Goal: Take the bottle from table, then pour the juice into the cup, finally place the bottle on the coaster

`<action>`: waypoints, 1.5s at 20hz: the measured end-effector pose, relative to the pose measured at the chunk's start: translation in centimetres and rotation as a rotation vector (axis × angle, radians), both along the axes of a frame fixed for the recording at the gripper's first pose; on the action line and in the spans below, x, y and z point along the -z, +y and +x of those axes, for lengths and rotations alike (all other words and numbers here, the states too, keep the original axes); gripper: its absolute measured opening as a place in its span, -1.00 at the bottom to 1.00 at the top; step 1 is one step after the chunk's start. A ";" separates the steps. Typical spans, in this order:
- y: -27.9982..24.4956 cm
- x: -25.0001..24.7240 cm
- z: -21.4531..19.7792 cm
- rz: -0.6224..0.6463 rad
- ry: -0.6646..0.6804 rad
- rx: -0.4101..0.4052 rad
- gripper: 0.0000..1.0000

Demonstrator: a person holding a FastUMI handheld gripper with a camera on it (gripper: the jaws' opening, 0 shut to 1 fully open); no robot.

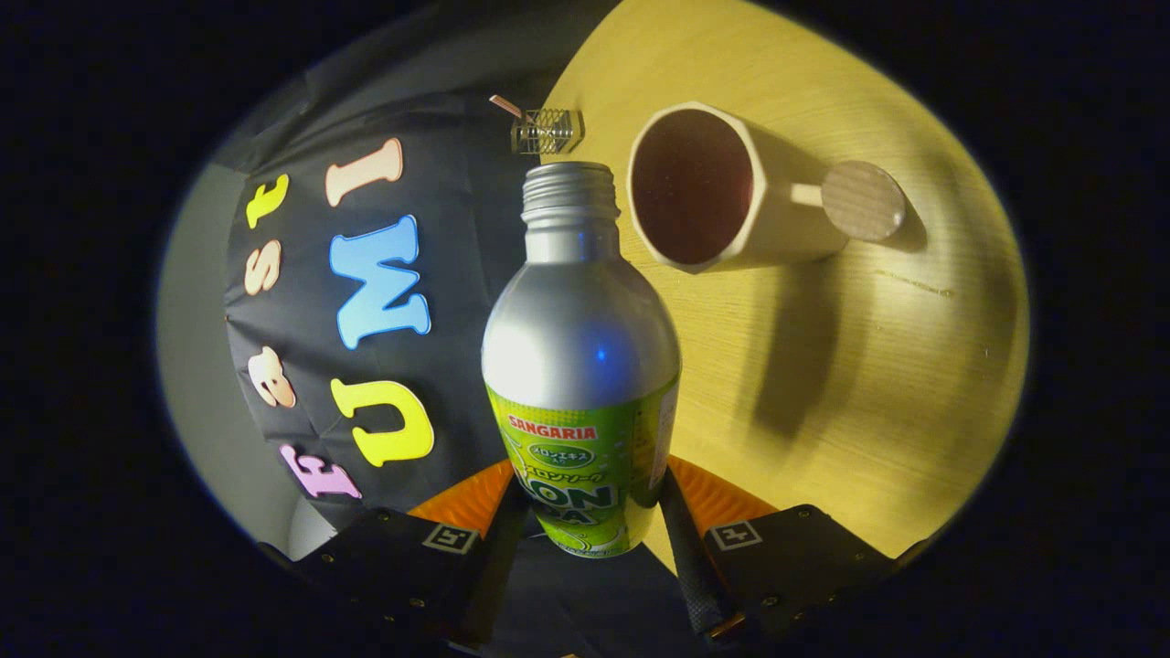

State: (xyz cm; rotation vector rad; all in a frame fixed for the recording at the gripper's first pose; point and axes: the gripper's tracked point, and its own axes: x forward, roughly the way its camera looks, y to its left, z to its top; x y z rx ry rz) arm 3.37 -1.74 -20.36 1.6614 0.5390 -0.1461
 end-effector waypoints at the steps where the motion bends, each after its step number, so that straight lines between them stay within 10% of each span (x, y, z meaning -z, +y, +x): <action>1: -0.1 0.2 0.1 -0.046 -0.006 -0.007 0.54; 20: -1.5 3.7 1.8 -0.941 -0.016 -0.197 0.54; 30: -0.7 4.7 6.5 -1.203 -0.010 -0.247 0.54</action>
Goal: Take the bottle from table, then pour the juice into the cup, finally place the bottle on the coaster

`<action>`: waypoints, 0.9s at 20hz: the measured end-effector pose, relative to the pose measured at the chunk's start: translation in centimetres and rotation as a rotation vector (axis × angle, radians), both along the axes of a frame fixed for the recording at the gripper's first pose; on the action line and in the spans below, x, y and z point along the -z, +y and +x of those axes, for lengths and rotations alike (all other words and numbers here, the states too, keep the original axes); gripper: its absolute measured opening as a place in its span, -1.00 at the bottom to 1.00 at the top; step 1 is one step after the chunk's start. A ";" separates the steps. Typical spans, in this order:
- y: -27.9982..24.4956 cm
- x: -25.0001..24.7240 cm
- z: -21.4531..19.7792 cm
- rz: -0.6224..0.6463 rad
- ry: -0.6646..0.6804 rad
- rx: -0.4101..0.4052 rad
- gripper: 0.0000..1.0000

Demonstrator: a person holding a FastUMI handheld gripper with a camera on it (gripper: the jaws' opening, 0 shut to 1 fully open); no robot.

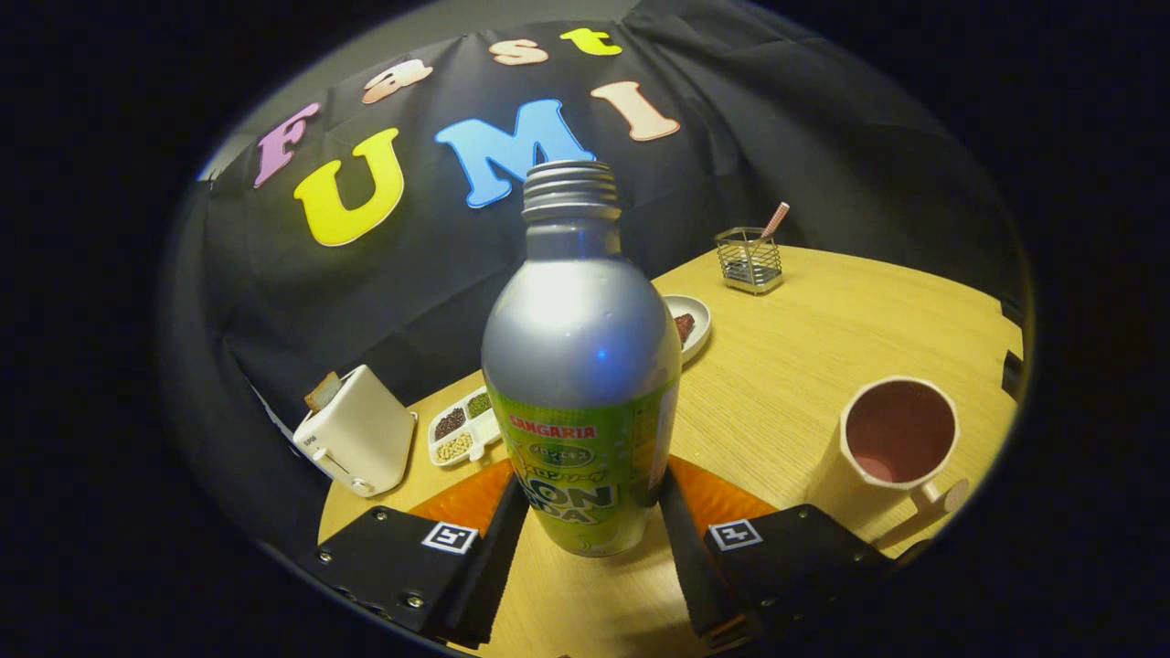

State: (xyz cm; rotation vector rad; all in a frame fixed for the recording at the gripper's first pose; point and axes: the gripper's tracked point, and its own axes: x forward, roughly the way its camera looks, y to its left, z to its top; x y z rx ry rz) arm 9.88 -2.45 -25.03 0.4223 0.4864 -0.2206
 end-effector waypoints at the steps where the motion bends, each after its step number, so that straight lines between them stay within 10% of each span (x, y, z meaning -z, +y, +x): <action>1: -0.1 0.3 0.6 -0.022 0.001 -0.002 0.54; 18: -0.2 5.0 9.7 -0.225 0.027 -0.090 0.55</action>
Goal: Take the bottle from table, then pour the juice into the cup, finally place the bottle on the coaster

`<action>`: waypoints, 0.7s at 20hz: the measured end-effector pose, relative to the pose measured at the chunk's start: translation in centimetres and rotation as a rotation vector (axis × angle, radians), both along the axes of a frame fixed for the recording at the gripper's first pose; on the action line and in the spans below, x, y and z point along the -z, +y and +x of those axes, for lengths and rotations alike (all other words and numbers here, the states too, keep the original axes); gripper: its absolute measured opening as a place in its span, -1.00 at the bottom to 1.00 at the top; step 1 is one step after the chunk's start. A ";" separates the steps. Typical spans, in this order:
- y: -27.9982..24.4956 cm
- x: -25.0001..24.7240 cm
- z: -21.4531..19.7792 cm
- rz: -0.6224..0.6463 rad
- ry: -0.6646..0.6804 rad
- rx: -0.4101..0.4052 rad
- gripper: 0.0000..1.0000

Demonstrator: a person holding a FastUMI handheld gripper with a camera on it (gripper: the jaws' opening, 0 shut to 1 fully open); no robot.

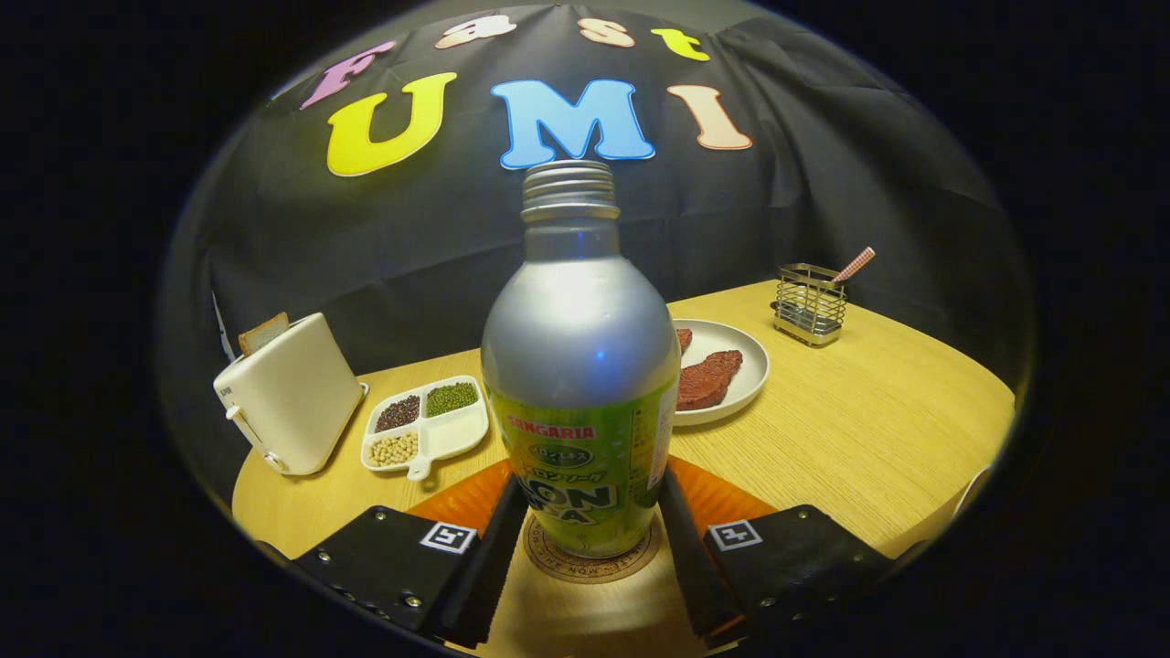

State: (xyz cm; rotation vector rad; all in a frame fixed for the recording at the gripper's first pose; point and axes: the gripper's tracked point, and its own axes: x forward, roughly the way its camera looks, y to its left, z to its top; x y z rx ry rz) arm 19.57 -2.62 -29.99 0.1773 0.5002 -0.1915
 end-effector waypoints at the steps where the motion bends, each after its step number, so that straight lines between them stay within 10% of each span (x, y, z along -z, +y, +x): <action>1: 0.2 0.3 0.1 -0.008 0.006 -0.011 0.56; 10: 0.4 1.3 -0.5 -0.070 0.039 -0.074 0.63; 14: 0.2 -0.1 -1.5 -0.095 0.019 -0.092 0.96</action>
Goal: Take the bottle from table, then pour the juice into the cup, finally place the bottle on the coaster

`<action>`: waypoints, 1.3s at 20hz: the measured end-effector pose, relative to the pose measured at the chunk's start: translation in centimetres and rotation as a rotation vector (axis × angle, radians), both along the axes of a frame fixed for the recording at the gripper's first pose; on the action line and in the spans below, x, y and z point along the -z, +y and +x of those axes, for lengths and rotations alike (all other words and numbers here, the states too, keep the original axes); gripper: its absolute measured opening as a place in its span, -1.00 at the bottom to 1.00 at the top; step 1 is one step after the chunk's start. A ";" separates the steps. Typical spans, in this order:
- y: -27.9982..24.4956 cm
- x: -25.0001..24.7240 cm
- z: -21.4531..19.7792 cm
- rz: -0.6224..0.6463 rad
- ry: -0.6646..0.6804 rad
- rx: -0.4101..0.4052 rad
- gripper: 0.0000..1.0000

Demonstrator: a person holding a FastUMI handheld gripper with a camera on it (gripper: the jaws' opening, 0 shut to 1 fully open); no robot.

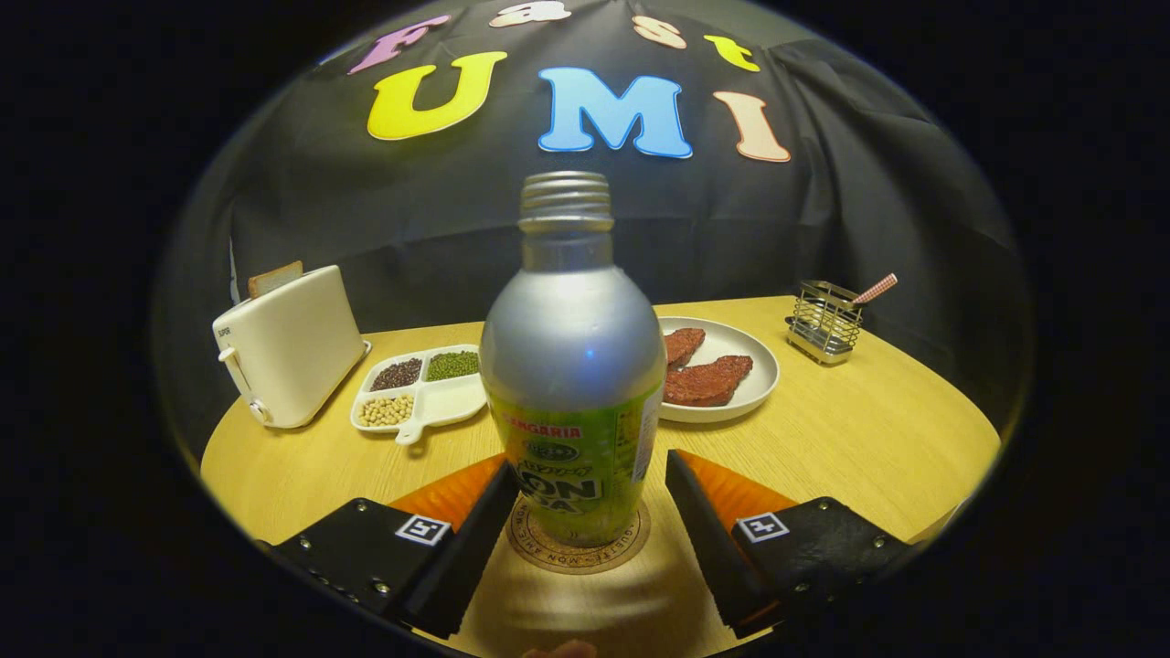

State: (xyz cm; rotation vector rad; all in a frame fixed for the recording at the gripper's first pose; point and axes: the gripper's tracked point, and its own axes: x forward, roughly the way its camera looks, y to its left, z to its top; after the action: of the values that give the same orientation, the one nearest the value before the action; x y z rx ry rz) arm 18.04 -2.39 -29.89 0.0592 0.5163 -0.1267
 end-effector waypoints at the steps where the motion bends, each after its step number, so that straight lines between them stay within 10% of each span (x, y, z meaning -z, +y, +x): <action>1: 0.3 -0.7 -0.4 0.002 -0.012 -0.015 0.97; 14: 0.5 -20.5 -15.5 0.024 -0.317 -0.087 0.95; 26: 2.5 -28.7 -24.5 0.083 -0.473 -0.213 0.95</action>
State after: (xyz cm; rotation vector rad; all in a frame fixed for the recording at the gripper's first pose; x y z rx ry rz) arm -6.48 0.08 -1.16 0.1116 0.0528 0.1170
